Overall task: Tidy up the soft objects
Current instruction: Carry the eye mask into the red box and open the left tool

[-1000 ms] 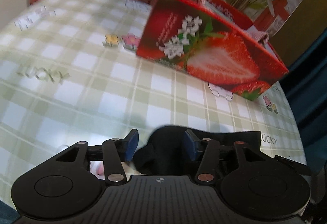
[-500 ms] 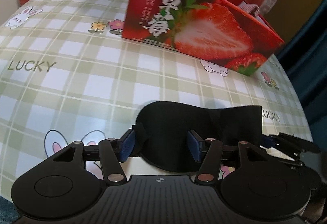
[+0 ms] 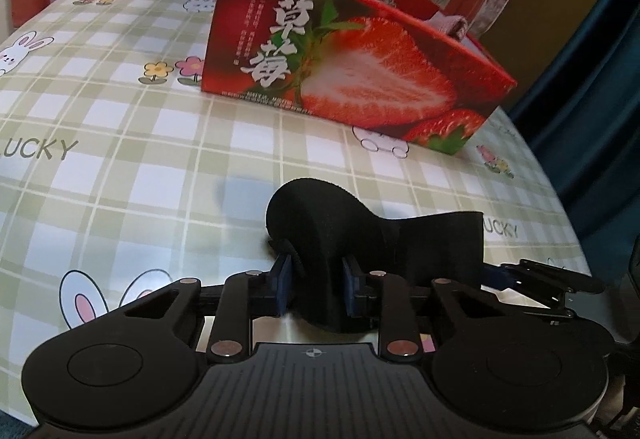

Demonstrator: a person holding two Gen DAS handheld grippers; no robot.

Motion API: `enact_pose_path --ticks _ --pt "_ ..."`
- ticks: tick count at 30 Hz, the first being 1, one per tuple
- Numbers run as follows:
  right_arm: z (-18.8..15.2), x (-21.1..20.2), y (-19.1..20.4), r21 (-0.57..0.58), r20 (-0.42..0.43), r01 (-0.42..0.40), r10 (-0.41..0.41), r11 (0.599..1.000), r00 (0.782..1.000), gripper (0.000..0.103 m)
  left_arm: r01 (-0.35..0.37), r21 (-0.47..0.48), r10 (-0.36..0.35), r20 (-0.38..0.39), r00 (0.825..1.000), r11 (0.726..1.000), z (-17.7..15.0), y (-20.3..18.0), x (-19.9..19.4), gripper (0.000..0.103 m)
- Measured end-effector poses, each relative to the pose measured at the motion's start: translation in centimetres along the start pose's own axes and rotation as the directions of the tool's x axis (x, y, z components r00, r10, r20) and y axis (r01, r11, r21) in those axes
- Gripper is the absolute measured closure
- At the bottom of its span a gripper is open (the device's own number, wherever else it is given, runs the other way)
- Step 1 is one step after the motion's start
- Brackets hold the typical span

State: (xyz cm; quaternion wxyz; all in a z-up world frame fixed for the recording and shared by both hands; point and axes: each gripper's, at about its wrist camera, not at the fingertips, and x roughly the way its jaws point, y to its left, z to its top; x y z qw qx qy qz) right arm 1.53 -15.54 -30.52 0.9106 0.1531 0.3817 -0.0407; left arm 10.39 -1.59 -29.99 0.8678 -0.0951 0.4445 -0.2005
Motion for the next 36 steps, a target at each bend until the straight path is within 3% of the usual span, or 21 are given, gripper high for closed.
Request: enact_pose_path --ticks 2,4,12,15,19,26,33,36 --pt "-0.1 -0.4 -0.2 0.017 0.018 0.015 -0.015 1.000 1.000 0.056 0.005 -0.010 -0.005 0.006 1.000 1.000 0.0 0.2 -0.2 0.075" --pt "-0.1 -0.8 -1.0 0.059 0.041 0.009 -0.012 0.998 0.999 0.056 0.006 -0.015 -0.006 0.004 1.000 1.000 0.0 0.4 -0.2 0.075" --pt "-0.2 -1.5 -2.1 0.110 0.079 -0.015 0.006 0.994 0.997 0.068 0.014 -0.013 -0.014 0.015 1.000 1.000 0.0 0.4 -0.3 0.075" --pt "0.0 -1.9 -2.0 0.106 0.100 -0.032 0.021 0.994 0.995 0.076 0.020 0.014 -0.020 0.046 0.999 1.000 0.2 -0.1 -1.0 0.075" --pt "1.1 -2.8 -1.9 0.101 0.143 -0.051 0.037 0.994 0.989 0.078 0.021 0.059 -0.028 0.121 0.992 0.998 1.7 -0.7 -2.8 0.075" --pt "7.0 -4.7 -1.9 0.045 0.256 -0.072 0.058 0.996 0.965 0.078 -0.010 0.160 -0.037 0.290 0.956 0.987 7.2 -3.2 -6.5 0.075" --pt "14.5 -5.3 -2.6 -0.014 0.354 -0.044 0.046 0.999 0.934 0.078 -0.055 0.203 -0.033 0.407 0.913 0.978 13.4 -5.3 -7.2 0.075" --pt "17.3 -4.9 -2.8 -0.036 0.375 -0.022 0.034 0.999 0.927 0.078 -0.071 0.205 -0.021 0.415 0.910 0.976 15.7 -5.7 -6.4 0.075"
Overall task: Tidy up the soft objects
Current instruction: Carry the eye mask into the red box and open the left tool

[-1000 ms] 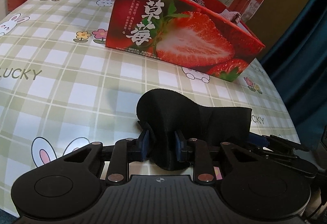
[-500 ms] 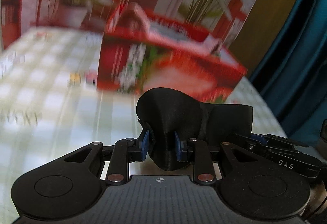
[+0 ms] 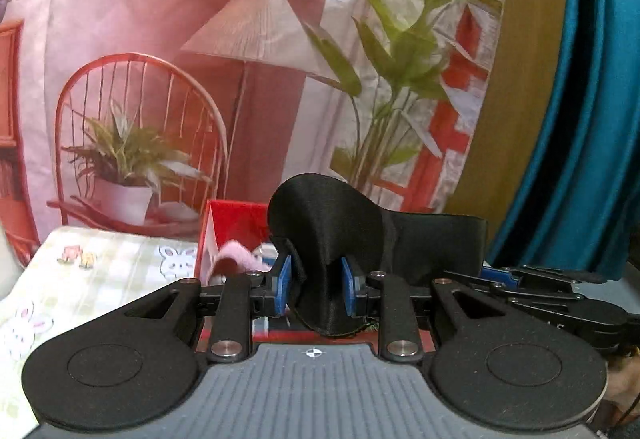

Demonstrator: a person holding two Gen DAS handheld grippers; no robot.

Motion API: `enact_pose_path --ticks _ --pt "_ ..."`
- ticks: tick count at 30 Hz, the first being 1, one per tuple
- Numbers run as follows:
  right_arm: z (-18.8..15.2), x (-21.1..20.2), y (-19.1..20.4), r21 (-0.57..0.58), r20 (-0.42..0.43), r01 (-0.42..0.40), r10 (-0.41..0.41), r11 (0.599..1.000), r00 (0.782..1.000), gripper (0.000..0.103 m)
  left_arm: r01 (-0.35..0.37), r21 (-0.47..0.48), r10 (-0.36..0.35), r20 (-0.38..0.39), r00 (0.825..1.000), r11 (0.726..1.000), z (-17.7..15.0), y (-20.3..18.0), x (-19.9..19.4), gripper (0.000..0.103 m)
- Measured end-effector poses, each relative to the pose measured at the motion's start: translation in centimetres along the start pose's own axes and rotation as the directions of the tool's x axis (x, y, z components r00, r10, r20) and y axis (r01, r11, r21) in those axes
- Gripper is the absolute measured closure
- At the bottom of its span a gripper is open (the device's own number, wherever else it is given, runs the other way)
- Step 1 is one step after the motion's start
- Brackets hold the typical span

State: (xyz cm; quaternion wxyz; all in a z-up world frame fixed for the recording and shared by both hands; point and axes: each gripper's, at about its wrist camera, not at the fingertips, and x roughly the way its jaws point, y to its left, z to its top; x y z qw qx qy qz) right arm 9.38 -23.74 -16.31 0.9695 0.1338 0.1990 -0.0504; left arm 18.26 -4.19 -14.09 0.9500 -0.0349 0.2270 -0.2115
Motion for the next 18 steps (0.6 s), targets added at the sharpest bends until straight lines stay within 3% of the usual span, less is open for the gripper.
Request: enact_pose_path --ticks 4,8,13,18 --pt "1.7 2.6 -0.9 0.006 -0.020 0.024 -0.023 1.000 1.000 0.078 -0.033 0.010 0.033 -0.078 0.996 0.999 1.0 0.6 3.6 0.074" --pt "1.5 5.3 -1.9 0.028 -0.096 0.047 -0.044 0.999 0.994 0.078 -0.044 0.005 0.044 -0.173 0.984 0.999 0.9 1.3 7.2 0.073" --pt "0.4 8.4 -3.2 0.075 -0.204 0.089 -0.072 0.993 0.976 0.078 -0.072 0.031 0.077 -0.258 0.963 0.997 -0.3 2.4 9.9 0.069" --pt "-0.2 10.4 -4.0 0.090 -0.283 0.143 -0.112 0.986 0.953 0.076 -0.084 0.039 0.091 -0.292 0.952 0.996 -0.7 3.1 11.4 0.069"
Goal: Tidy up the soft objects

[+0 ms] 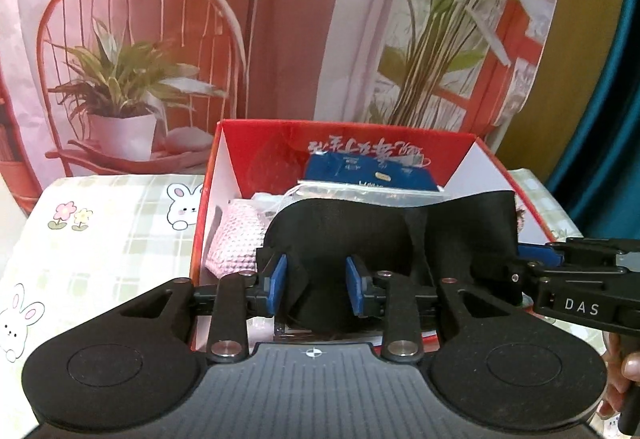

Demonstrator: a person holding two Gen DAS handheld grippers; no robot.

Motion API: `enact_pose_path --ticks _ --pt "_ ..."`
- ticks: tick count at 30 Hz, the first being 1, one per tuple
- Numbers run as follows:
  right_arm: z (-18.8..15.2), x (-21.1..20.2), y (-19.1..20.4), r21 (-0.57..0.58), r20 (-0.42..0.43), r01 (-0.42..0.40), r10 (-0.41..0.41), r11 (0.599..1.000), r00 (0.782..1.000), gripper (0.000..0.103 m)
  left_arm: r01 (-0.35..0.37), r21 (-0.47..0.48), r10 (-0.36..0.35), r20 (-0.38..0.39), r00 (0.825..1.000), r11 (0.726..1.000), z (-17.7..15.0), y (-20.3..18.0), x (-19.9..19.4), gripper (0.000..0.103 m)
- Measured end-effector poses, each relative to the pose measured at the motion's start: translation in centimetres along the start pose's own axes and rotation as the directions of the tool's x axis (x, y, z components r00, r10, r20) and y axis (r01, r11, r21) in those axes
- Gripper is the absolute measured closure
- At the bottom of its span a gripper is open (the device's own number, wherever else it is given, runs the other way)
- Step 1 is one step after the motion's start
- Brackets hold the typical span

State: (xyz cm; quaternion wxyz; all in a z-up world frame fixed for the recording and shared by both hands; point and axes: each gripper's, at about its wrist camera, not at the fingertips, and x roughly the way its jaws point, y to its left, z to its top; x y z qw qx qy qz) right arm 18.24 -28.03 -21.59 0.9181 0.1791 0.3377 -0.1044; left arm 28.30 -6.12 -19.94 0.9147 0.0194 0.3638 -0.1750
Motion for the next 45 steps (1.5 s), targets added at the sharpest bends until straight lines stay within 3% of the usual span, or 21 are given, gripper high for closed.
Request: enact_pose_path --ticks 2,7,10,15,18,23,28,35,45 --pt "-0.2 0.5 -0.1 -0.003 -0.013 0.021 -0.021 1.000 1.000 0.074 -0.011 0.002 0.011 -0.005 1.000 1.000 0.0 0.1 0.4 0.067" --pt "-0.3 0.9 -0.3 -0.010 -0.022 0.039 -0.040 0.999 0.999 0.069 -0.018 -0.012 0.018 0.003 1.000 1.000 0.0 0.6 0.5 0.042" --pt "-0.1 0.6 0.0 -0.033 -0.013 0.054 -0.054 0.998 0.998 0.059 -0.017 -0.008 0.017 0.010 1.000 1.000 0.0 0.5 0.2 0.030" --pt "0.0 -0.6 0.7 -0.067 0.027 0.101 -0.100 0.993 0.995 0.032 -0.045 0.025 0.044 0.031 0.999 0.999 0.0 -0.2 -0.9 0.005" --pt "0.2 -1.5 0.9 -0.070 0.058 0.115 -0.111 0.991 0.992 0.015 -0.068 0.027 0.067 0.050 0.997 0.997 0.1 -0.3 -1.8 0.003" --pt "0.6 -3.1 1.1 -0.077 0.104 0.139 -0.131 0.987 0.986 0.001 -0.100 0.021 0.098 0.086 0.991 0.995 0.3 -0.3 -3.8 0.000" --pt "1.0 -4.7 1.5 -0.075 0.130 0.131 -0.121 0.989 0.984 0.000 -0.122 0.041 0.117 0.118 0.986 0.992 0.4 -0.7 -6.2 0.000" --pt "1.5 -8.1 3.0 -0.080 0.189 0.141 -0.124 0.987 0.974 0.000 -0.232 0.102 0.205 0.218 0.954 0.968 0.2 -2.8 -10.9 0.000" --pt "2.0 -14.9 5.4 -0.079 0.280 0.144 -0.117 0.986 0.953 0.000 -0.209 0.052 0.183 0.310 0.933 0.976 0.0 -3.3 -18.0 0.000"
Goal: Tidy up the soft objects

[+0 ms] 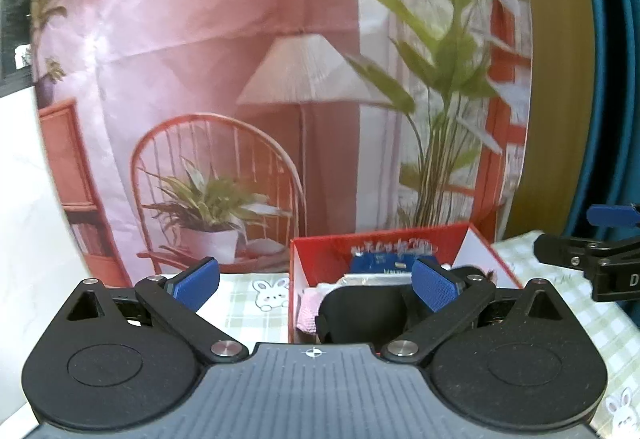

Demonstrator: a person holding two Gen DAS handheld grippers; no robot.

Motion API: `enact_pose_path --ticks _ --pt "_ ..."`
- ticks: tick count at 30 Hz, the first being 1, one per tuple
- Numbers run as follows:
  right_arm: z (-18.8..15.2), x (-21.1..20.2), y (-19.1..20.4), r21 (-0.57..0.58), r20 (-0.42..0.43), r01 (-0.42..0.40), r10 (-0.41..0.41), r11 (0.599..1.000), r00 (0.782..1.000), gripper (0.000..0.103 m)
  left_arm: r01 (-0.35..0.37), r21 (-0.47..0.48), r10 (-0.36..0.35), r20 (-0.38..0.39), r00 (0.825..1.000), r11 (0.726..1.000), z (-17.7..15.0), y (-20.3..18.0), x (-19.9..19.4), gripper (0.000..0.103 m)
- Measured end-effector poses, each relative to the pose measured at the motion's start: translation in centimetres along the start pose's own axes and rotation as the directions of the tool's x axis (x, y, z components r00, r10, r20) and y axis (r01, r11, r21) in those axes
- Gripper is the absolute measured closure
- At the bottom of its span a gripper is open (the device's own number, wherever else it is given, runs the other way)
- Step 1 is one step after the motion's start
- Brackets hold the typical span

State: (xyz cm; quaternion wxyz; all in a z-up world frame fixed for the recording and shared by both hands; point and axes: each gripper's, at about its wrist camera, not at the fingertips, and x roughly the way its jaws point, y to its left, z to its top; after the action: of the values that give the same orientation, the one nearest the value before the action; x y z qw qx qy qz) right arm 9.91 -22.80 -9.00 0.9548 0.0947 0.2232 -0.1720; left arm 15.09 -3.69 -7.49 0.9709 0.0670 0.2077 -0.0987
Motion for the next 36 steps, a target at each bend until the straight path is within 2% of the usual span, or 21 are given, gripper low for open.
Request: enact_pose_path --ticks 6,13,19,36 --pt "1.7 -4.5 0.4 0.025 0.067 -0.009 0.007 1.000 0.998 0.000 -0.023 -0.020 0.024 0.084 0.996 1.000 1.0 0.7 -4.4 0.000" --pt "3.5 -9.0 1.6 -0.021 0.137 0.005 -0.002 1.000 0.991 0.000 -0.038 -0.056 0.046 0.163 0.986 0.998 2.9 1.3 -9.2 0.000" --pt "4.2 -11.9 2.4 -0.039 0.181 0.009 -0.001 0.999 0.984 0.000 -0.079 -0.048 0.088 0.218 0.972 0.996 4.0 1.3 -12.2 0.000" --pt "4.2 -13.4 1.7 0.008 0.194 0.021 -0.022 1.000 0.981 0.000 -0.084 -0.050 0.093 0.207 0.974 0.995 3.5 0.9 -12.9 0.000"
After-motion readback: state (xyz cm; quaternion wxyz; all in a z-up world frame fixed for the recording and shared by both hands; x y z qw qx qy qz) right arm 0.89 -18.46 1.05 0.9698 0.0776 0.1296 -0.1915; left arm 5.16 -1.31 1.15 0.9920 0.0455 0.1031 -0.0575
